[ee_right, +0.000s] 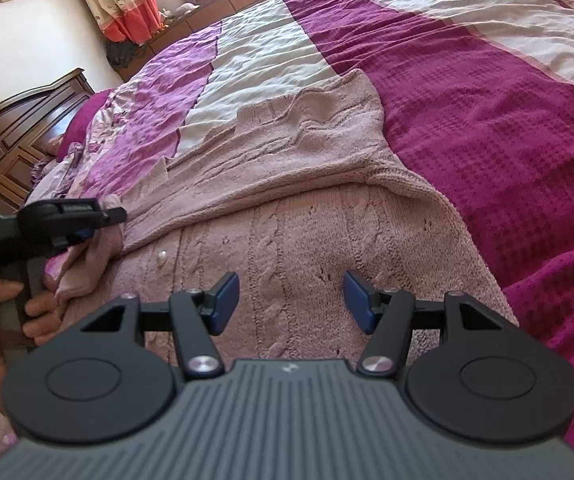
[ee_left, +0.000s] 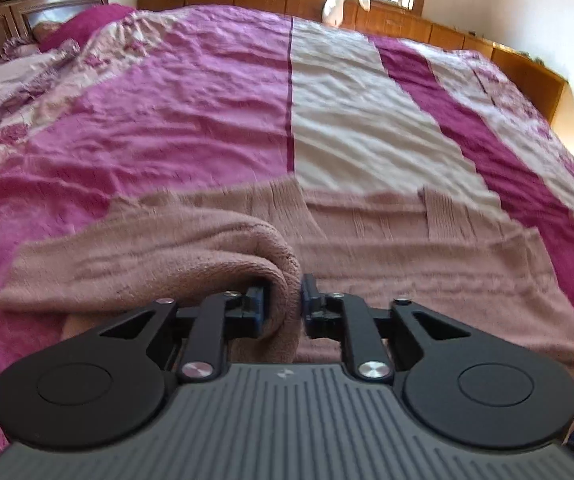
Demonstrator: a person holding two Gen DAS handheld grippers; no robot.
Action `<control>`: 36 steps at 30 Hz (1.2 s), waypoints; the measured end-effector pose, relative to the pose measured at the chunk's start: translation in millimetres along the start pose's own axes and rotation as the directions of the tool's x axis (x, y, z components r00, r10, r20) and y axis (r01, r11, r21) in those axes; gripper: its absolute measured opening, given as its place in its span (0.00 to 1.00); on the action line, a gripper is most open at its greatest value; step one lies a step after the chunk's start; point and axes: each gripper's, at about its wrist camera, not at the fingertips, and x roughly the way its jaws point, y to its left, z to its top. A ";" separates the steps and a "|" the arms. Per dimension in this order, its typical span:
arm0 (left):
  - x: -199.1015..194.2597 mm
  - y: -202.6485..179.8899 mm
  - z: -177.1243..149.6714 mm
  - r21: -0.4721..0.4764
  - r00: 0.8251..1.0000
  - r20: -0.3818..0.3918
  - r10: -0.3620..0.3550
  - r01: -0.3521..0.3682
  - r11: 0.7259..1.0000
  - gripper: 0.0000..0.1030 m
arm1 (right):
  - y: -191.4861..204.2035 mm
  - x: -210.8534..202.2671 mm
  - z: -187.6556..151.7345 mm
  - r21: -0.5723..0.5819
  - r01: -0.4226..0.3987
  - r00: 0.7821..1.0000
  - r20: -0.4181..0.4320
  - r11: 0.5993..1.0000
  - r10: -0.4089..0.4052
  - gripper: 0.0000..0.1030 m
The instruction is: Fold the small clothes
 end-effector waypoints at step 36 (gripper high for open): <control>-117.2 166.9 -40.7 -0.099 0.925 -0.182 0.335 -0.356 0.929 0.76 | 211.7 54.2 28.6 -0.388 -0.304 0.952 -0.150 0.870 0.266 0.61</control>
